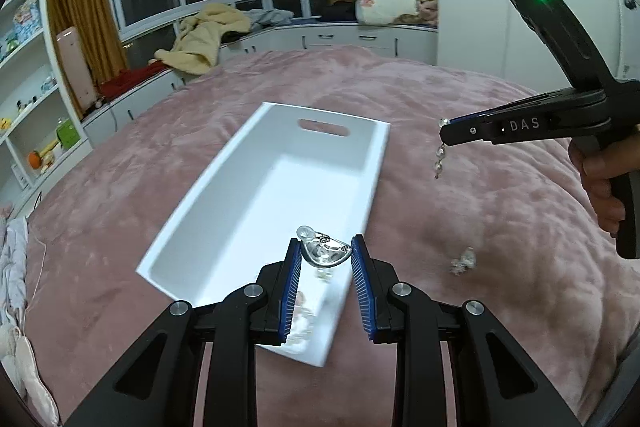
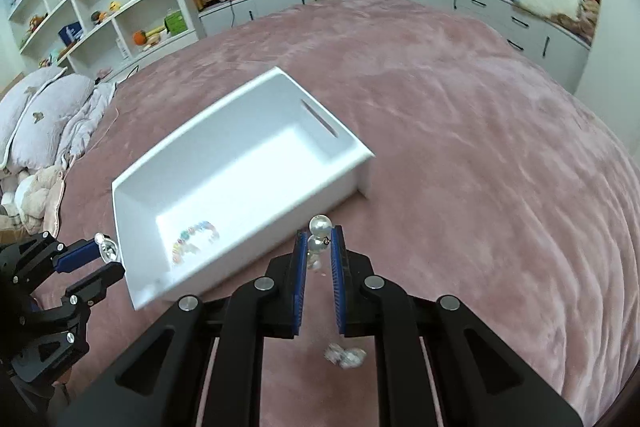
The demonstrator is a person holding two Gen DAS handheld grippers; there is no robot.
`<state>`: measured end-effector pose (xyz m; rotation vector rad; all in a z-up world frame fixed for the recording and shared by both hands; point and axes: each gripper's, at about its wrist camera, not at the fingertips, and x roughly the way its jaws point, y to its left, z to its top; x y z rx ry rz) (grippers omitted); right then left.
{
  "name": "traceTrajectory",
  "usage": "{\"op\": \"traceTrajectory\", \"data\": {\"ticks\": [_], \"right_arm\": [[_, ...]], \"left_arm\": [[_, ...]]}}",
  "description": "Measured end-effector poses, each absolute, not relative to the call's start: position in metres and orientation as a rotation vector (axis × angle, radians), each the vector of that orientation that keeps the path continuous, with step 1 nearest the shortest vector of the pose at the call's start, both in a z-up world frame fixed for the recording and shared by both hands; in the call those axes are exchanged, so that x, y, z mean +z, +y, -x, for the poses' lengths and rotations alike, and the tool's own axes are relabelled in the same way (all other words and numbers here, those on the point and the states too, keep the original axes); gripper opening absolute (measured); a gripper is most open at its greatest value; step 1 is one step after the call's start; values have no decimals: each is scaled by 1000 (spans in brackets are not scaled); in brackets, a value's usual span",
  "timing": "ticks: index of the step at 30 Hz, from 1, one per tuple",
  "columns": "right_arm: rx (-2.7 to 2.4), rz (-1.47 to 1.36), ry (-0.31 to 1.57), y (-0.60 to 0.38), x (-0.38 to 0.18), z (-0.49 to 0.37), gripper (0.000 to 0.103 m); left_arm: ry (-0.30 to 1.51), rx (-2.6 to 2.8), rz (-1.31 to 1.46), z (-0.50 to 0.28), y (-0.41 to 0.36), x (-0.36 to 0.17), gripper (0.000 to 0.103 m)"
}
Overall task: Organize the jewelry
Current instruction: 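Carry the silver pendant in the left gripper and pearl strand in the right gripper to the bin, then open both grippers over the bin to drop the pendant and pearl strand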
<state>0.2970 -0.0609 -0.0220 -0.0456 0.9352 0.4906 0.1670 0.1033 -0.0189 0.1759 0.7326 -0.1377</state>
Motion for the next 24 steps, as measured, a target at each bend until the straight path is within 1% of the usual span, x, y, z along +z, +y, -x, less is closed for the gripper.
{"op": "traceTrajectory", "data": {"ticks": [5,13,21,24], "right_arm": [[530,82,934,-18,-19,-307,12],[570,114,972,32,-37,-322,12],[559,143,1044,53,-68,-337,12],[562,141,1068,56,-76,-342,12]], "left_arm": [[744,-92,-157,-180,129,-24,30],[772,-42,-119,-198,157,-42,30],[803,-42,-107,-214,160,-60,30],[838,-29,-95,-225,163,-75,30]]}}
